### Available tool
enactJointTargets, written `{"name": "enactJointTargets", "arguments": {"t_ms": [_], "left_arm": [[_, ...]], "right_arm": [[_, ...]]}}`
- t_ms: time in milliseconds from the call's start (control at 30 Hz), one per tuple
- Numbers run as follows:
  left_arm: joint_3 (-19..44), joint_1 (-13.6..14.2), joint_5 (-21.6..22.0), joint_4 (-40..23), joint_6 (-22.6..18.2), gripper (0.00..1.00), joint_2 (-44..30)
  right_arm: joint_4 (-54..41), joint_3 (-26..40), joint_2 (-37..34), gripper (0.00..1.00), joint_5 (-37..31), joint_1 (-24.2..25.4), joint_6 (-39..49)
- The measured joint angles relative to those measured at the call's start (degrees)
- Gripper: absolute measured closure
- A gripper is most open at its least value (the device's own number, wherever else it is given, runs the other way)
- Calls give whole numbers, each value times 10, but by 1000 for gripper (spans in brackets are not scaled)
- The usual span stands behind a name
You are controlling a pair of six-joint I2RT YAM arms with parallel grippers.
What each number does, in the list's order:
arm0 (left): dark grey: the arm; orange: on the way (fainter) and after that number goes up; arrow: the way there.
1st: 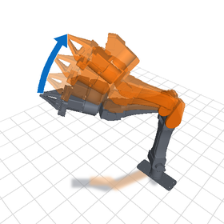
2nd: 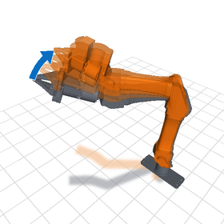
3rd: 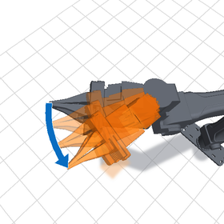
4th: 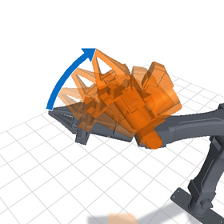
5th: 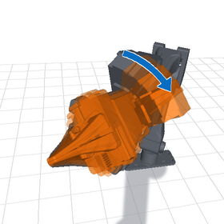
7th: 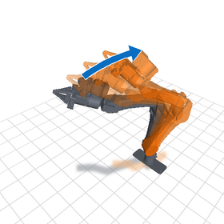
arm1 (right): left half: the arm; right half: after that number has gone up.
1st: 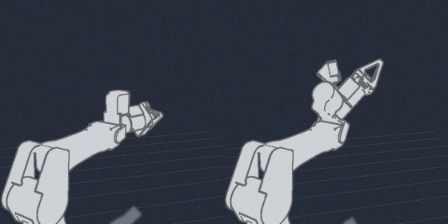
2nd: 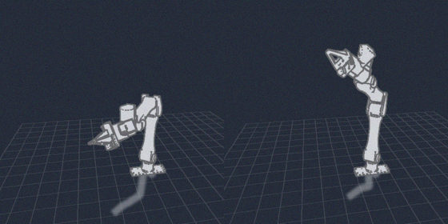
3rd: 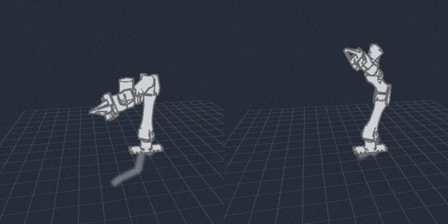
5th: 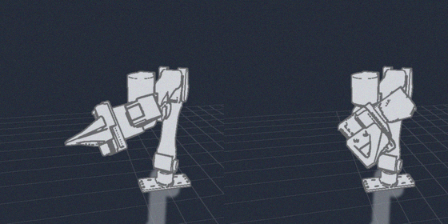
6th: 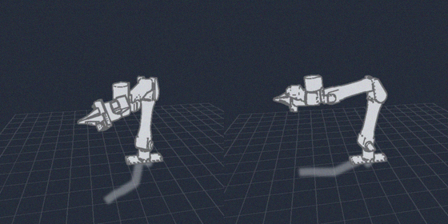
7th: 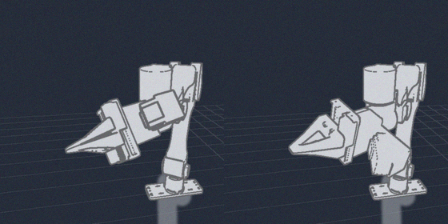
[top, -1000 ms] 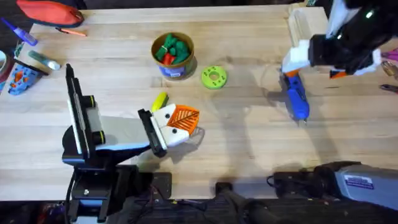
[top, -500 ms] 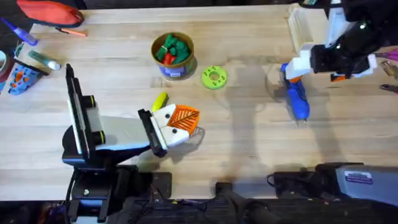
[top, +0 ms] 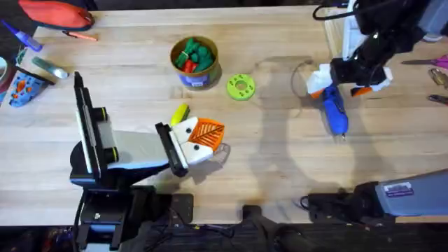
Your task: Pick up the gripper from the table and insert it into the empty holder that is missing its gripper. Then pick up a screw, insert it into the mounting hole, and use the screwdriver to tighten it. Finally, clean up the table by picking up the vegetable and placing it into the bucket.
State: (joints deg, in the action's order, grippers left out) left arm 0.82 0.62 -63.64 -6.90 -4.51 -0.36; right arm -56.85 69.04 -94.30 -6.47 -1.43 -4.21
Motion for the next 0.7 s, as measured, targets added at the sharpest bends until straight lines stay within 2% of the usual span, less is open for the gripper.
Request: {"name": "enactJointTargets", "arguments": {"t_ms": [300, 700], "left_arm": [[0, 0, 0, 0, 0, 985, 0], [0, 0, 0, 0, 0, 985, 0]], "right_arm": [[24, -4, -32, 61, 14, 2, 0], [55, -26, -33, 62, 16, 24, 5]]}}
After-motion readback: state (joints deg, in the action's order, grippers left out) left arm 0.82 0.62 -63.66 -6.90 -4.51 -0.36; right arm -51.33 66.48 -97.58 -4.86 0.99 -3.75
